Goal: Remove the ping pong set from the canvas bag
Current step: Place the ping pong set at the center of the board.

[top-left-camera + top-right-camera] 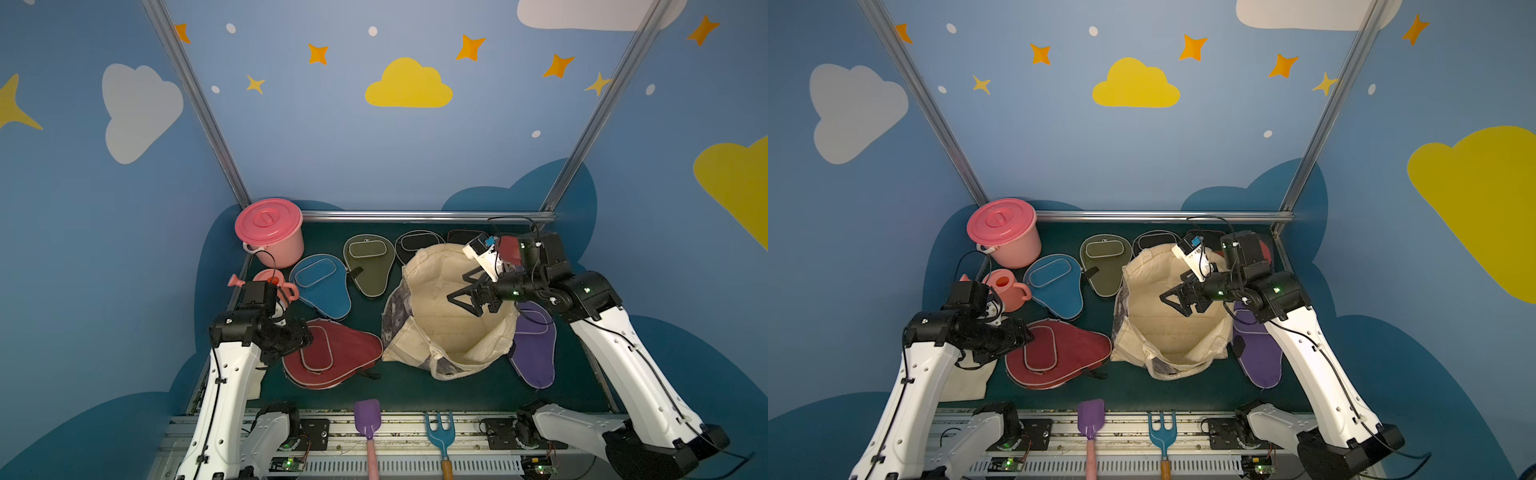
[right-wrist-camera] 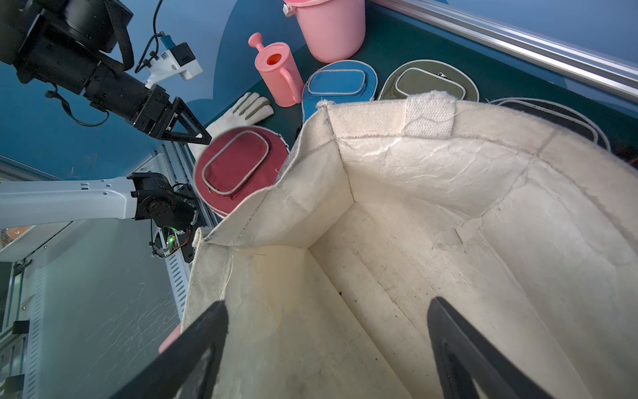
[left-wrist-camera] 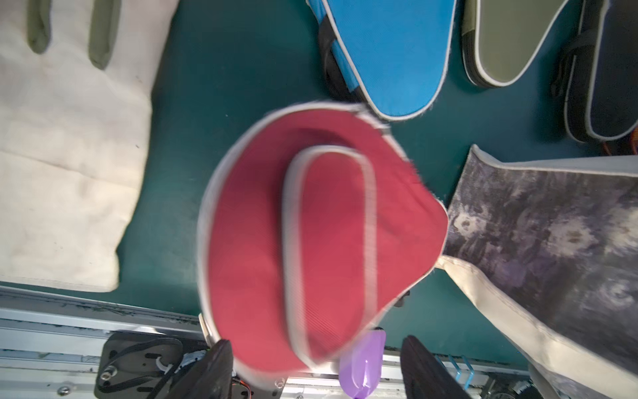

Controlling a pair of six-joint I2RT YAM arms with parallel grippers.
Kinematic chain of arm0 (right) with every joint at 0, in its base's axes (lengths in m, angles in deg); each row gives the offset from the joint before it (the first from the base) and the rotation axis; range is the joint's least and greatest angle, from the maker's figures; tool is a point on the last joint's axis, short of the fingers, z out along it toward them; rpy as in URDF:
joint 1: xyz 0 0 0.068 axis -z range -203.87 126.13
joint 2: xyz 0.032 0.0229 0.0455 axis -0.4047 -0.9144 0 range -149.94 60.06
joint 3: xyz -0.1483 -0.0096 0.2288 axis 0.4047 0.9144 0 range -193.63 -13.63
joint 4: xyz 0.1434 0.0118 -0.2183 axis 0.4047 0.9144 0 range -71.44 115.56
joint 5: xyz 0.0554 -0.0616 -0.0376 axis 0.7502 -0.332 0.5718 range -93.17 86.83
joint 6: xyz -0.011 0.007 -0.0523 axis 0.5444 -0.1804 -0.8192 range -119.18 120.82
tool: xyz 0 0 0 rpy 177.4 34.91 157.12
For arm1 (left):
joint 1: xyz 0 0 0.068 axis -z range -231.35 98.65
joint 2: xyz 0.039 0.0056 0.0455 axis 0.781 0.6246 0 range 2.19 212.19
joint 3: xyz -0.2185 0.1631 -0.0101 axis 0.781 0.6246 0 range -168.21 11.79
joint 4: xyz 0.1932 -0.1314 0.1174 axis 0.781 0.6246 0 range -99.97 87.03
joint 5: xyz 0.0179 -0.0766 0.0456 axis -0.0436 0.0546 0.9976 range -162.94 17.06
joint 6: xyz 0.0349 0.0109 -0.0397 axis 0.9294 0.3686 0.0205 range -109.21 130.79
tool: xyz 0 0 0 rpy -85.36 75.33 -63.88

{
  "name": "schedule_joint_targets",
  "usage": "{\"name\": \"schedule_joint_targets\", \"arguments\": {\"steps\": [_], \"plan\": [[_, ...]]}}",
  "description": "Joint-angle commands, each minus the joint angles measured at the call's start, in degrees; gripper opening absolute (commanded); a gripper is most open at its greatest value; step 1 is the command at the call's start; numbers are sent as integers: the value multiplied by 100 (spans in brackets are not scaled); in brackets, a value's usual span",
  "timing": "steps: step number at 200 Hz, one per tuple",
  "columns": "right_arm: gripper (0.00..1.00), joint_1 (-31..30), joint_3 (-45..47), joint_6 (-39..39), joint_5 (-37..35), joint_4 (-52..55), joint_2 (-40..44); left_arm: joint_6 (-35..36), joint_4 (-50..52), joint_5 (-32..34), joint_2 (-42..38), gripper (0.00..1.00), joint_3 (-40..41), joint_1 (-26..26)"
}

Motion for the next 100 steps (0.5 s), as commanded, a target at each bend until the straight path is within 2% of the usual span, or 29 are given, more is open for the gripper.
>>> {"name": "schedule_joint_targets", "arguments": {"steps": [1,31,57,77,91,100], "plan": [[89,48,-66,26,95,-21,-27,-24,-50,458,2,78,-19,-7],[89,84,-84,21,130,0,-54,-50,-63,586,55,81,-19,-18],[89,111,-139,47,47,1,-35,-53,-2,638,-42,89,-282,62],[92,191,-322,113,-174,-30,67,-19,-103,680,-297,100,-847,392],[94,310,-530,199,-426,-59,134,-18,-403,751,-430,100,-1243,708],[95,419,-666,394,-916,-176,167,6,-814,789,-541,100,-1353,935]]}}
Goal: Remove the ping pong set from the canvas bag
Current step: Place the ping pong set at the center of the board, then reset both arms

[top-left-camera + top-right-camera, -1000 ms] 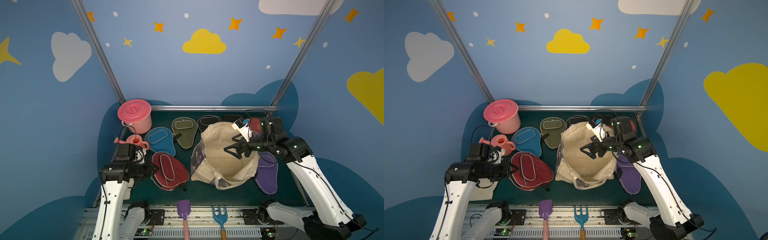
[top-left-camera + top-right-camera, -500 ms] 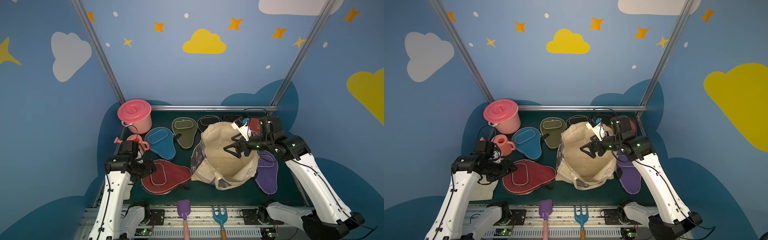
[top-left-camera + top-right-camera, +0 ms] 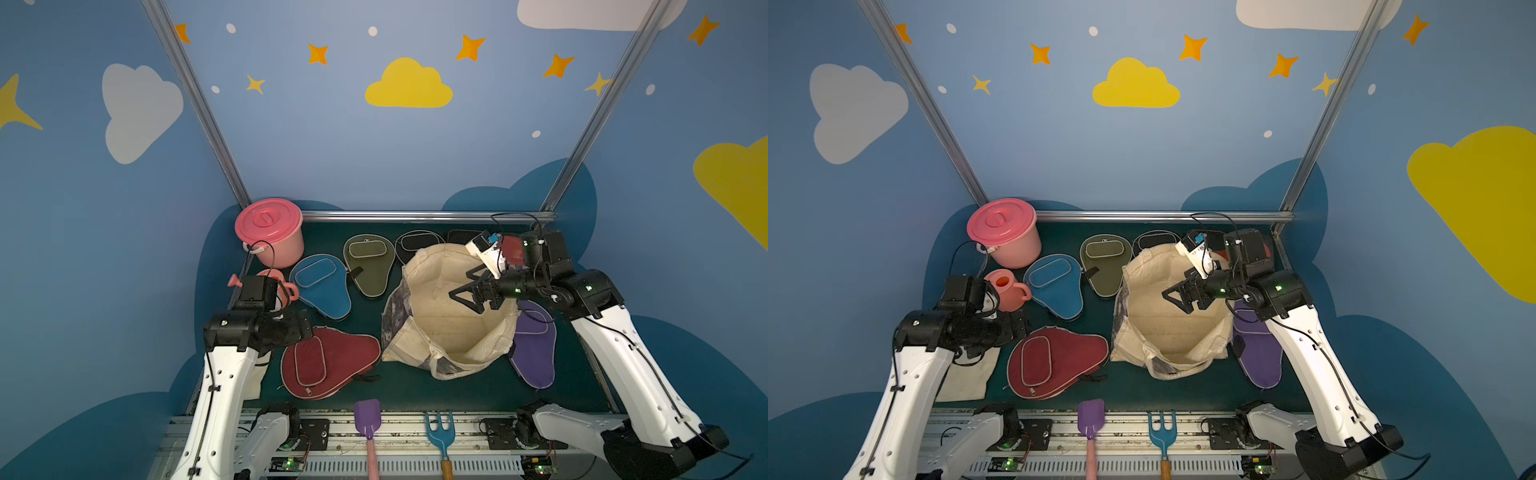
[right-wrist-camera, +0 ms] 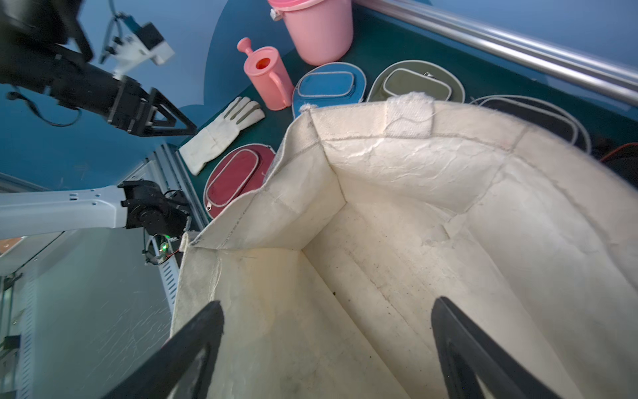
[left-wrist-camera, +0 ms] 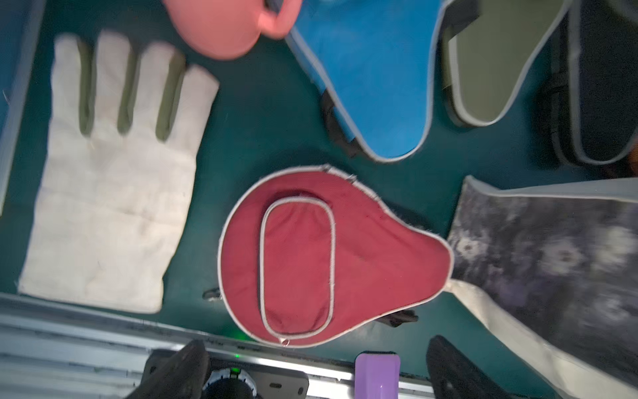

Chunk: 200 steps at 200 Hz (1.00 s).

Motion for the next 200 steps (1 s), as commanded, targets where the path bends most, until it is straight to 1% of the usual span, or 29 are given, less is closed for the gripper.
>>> {"name": "schedule_joint_targets", "arguments": {"steps": [1,9,20,29,39,49,60,71,85,98,123,142,159,185,200], "plan": [[95,222,-486,344,-813,-202,194,54,-730,189,-354,100,-506,457],[95,419,-587,561,-1322,-349,214,140,-1256,288,-471,100,-427,671],[95,890,-635,825,-1697,-570,234,309,-2135,441,-652,100,-101,864],[95,1466,-568,1075,-1695,-835,274,404,-2845,550,-777,100,218,900],[95,2177,-408,1340,-1525,-1137,311,494,-3689,711,-887,100,657,898],[95,2795,-124,1549,-1288,-1510,388,577,-4437,1034,-962,100,1101,898],[95,3267,390,1694,-1374,-2030,528,589,-5184,1518,-1018,100,1667,900],[95,3481,1037,1702,-1772,-2576,718,624,-5805,2061,-1028,100,2239,870],[95,3505,2008,1582,-2461,-3326,1035,715,-6562,2312,-1011,100,2940,786],[95,3457,3075,1275,-2671,-4191,1385,622,-7044,2432,-980,100,3429,726],[95,3075,4888,933,-3132,-5567,1912,609,-7350,2589,-799,100,3977,698],[95,2764,5838,801,-3551,-6408,2082,508,-7487,2714,-578,100,4261,698],[95,2639,6141,828,-3552,-6997,1908,466,-7839,2700,-400,100,4505,698],[95,2611,6005,899,-3567,-7085,1066,319,-8475,2942,-52,100,4828,681],[95,2560,6115,1031,-3671,-7472,653,323,-9025,2927,204,100,5048,625]]}}
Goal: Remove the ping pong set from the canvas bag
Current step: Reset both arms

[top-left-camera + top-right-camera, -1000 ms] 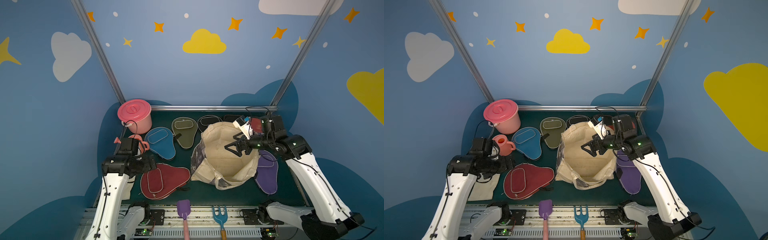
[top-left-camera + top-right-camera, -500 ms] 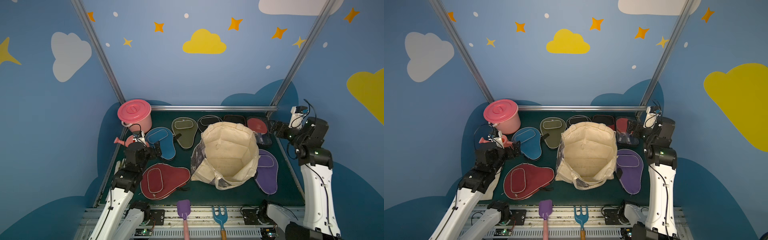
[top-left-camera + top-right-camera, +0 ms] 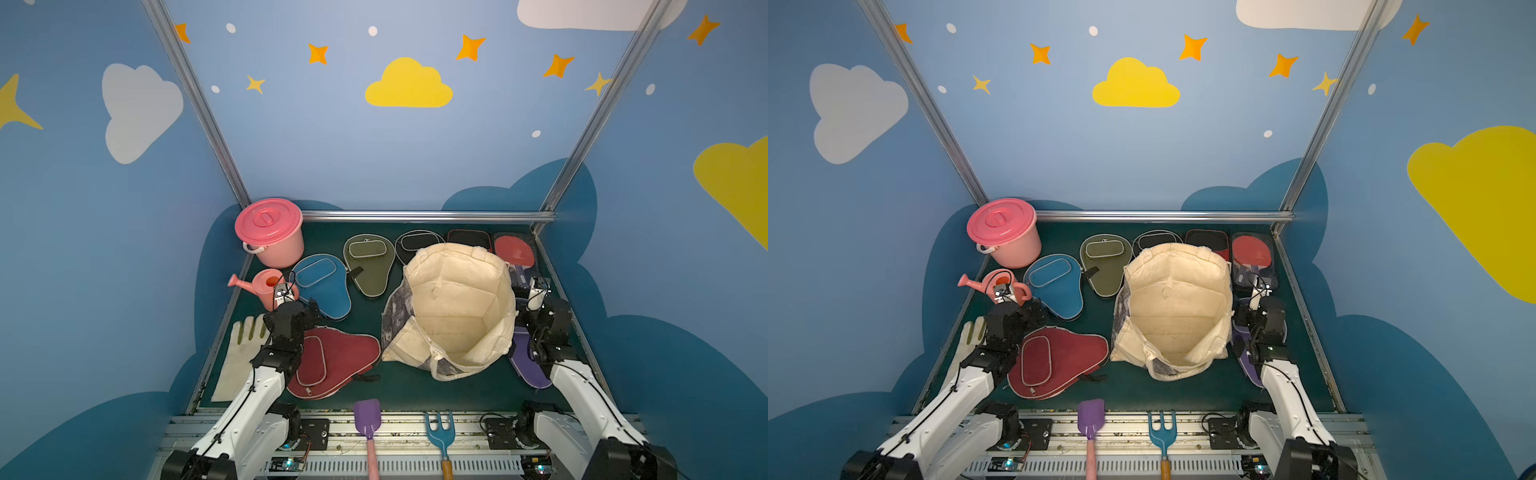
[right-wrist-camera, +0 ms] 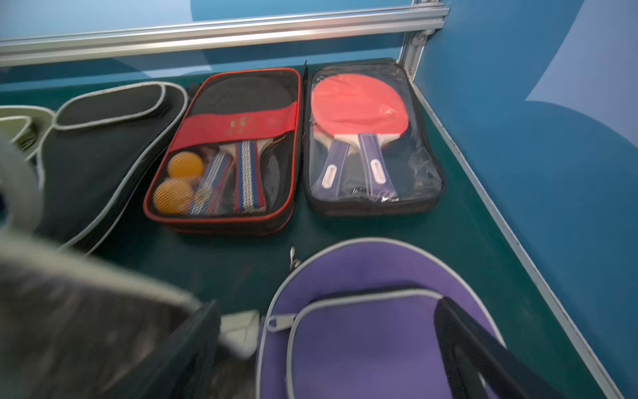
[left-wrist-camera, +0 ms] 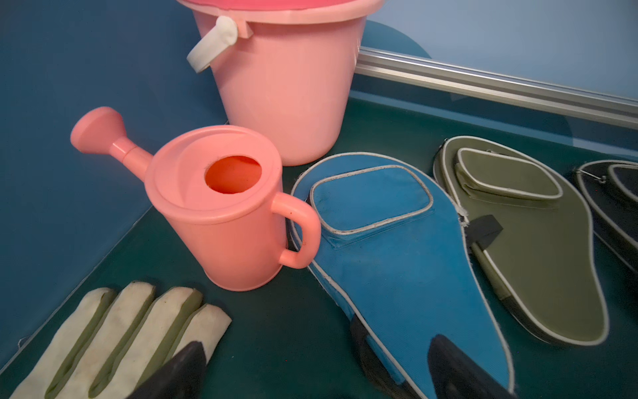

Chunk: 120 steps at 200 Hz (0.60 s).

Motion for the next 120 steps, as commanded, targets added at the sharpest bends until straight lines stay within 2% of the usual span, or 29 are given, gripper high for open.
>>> {"name": "schedule_joint_targets", "arguments": {"steps": [1,50,77,87,100,120], "plan": [[95,-83,-21,89,-255,-1018,-513,-100,-1088,209,275,100,267,-84],[95,-338,241,86,-645,-1934,-1278,-94,-2225,-240,1207,100,425,-481],[95,-435,568,65,-826,-2821,-1660,1,-2802,-414,1791,100,280,-604],[95,-436,325,74,-752,-2356,-1682,-22,-2890,-493,2034,100,147,-677],[95,-441,329,151,-574,-2613,-1819,9,-2526,-545,2296,100,-202,-709],[95,-550,353,86,-331,-3199,-2090,209,-2541,-580,2511,100,-342,-711]]}}
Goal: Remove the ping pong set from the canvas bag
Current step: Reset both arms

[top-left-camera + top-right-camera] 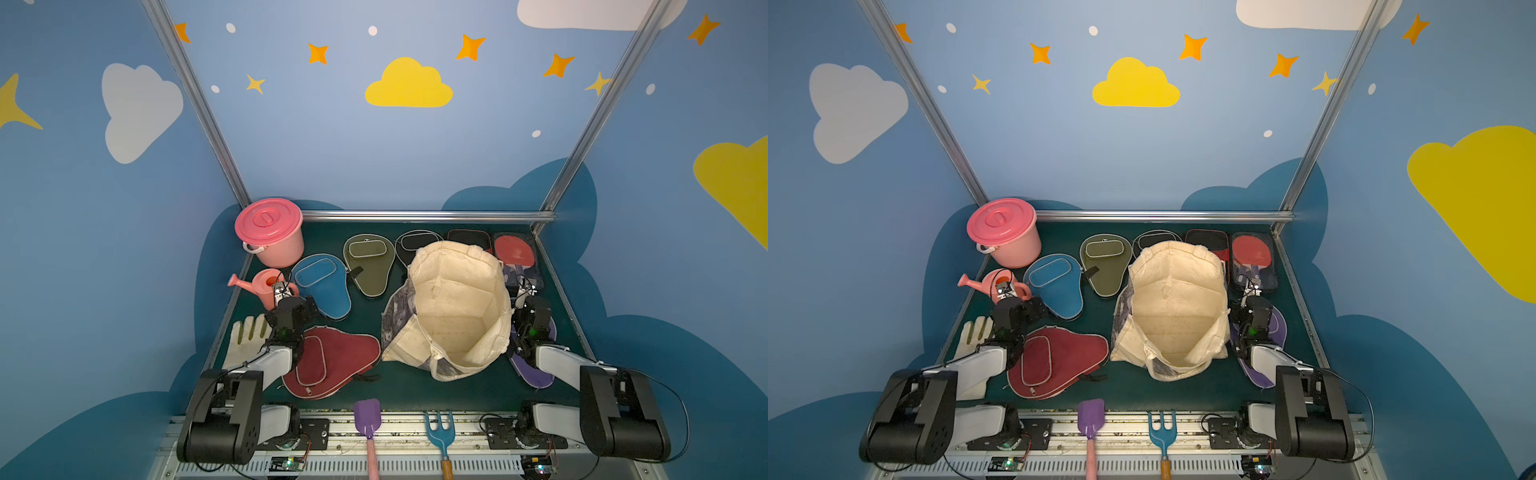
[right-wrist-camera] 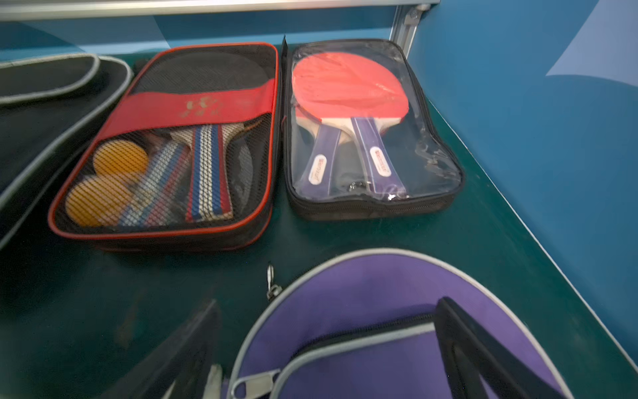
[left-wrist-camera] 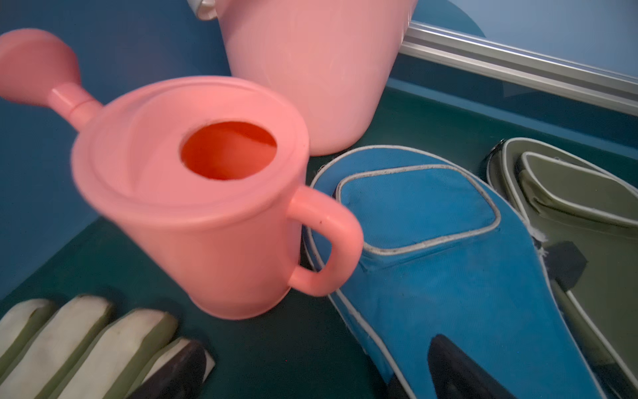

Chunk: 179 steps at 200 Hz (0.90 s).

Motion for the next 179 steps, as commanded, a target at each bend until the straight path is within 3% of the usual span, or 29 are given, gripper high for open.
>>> {"name": "schedule_joint_targets", "arguments": {"steps": [1,16,29,57,76,88,179], "plan": [[95,-155,-110,18,256,-785,-241,233,-251,-137,168,100,-246,-31],[95,-267,-243,-87,175,-809,-553,307,-980,37,360,100,-78,-75],[95,-355,-207,-154,105,-1070,-797,250,-922,-191,612,100,-177,-193],[95,-441,-124,-166,-172,-1934,-1415,414,-2170,-285,1456,100,-8,-168],[95,-415,-316,-74,-164,-1218,-1226,293,-1258,-343,1180,100,-241,-193],[95,-363,-290,-35,-83,-1373,-1285,325,-1599,-318,1289,100,-164,-185],[95,-327,-336,-38,1,-1239,-1258,339,-1396,-307,1234,100,-226,-161]]}}
